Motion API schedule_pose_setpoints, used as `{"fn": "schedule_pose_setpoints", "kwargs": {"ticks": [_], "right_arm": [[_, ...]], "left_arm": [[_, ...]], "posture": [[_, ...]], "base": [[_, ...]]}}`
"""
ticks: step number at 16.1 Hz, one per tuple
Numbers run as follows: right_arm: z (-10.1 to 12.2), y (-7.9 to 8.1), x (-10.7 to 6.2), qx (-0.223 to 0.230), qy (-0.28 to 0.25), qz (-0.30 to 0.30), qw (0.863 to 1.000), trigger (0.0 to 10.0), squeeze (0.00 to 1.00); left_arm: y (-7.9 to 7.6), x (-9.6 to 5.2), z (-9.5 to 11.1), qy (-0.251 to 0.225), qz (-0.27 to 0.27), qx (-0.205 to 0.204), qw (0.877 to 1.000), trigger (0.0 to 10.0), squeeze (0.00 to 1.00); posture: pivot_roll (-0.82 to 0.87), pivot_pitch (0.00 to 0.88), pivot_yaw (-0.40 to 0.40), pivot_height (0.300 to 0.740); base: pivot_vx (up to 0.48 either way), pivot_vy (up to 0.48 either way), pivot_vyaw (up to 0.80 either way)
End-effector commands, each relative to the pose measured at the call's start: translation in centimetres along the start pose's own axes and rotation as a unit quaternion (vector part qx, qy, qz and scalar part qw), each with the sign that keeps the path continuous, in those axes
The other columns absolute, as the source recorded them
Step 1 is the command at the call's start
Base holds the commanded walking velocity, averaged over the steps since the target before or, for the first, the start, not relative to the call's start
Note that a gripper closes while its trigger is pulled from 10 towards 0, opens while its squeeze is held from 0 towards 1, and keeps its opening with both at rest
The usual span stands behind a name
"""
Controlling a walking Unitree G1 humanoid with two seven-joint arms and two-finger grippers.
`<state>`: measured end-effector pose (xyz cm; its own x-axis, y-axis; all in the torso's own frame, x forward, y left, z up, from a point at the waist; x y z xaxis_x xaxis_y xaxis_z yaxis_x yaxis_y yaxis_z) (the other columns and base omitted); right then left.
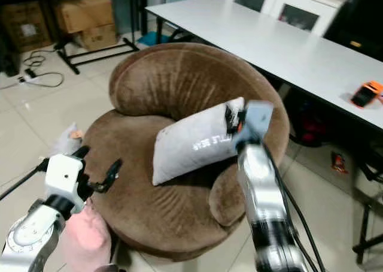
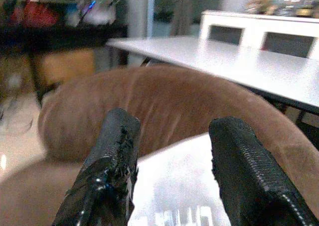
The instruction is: Move the pillow to the sofa from floor
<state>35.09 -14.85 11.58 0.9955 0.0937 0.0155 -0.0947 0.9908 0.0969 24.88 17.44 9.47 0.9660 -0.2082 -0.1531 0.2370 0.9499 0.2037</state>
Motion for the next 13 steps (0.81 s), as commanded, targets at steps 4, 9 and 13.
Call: {"fn": "schedule_pose_setpoints", "kwargs": {"ticks": [4, 9, 13], "right_arm": [[-5.2, -0.6, -6.2, -0.019, 0.147, -0.003, 0.989, 10.0, 0.00], [-5.5, -0.6, -8.1, -0.013, 0.196, -0.002, 0.981, 10.0, 0.00], [-4.9, -0.1, -8.2, -0.023, 0.191, 0.005, 0.981, 10.0, 0.00]], "left_arm": [[0.2, -1.1, -0.2, -0.002, 0.051, 0.020, 0.999, 10.0, 0.00], [0.0, -1.3, 0.2, -0.014, 0.047, 0.038, 0.998, 10.0, 0.00], [0.2, -1.1, 0.4, -0.020, 0.042, 0.047, 0.998, 10.0, 0.00]], "posture": [[0.03, 0.000, -0.112, 0.740], [0.03, 0.000, -0.075, 0.740], [0.02, 0.000, -0.039, 0.740]], "base": [[0.000, 0.000, 0.00], [0.000, 0.000, 0.00], [-0.060, 0.000, 0.00]]}}
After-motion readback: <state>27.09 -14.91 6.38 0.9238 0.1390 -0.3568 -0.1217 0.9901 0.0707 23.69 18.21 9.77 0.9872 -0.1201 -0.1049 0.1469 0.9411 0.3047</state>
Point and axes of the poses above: a point about 5 cm out from each wrist's last joint towards the gripper, its own x axis pointing out of the wrist towards the gripper, its own z axis along the axis of the wrist's last joint, y = z × x, the point moved 4 cm from there along x, pointing out of the wrist towards the gripper, and after that the axes turned 2 degrees about x, right-handed, at the moved point
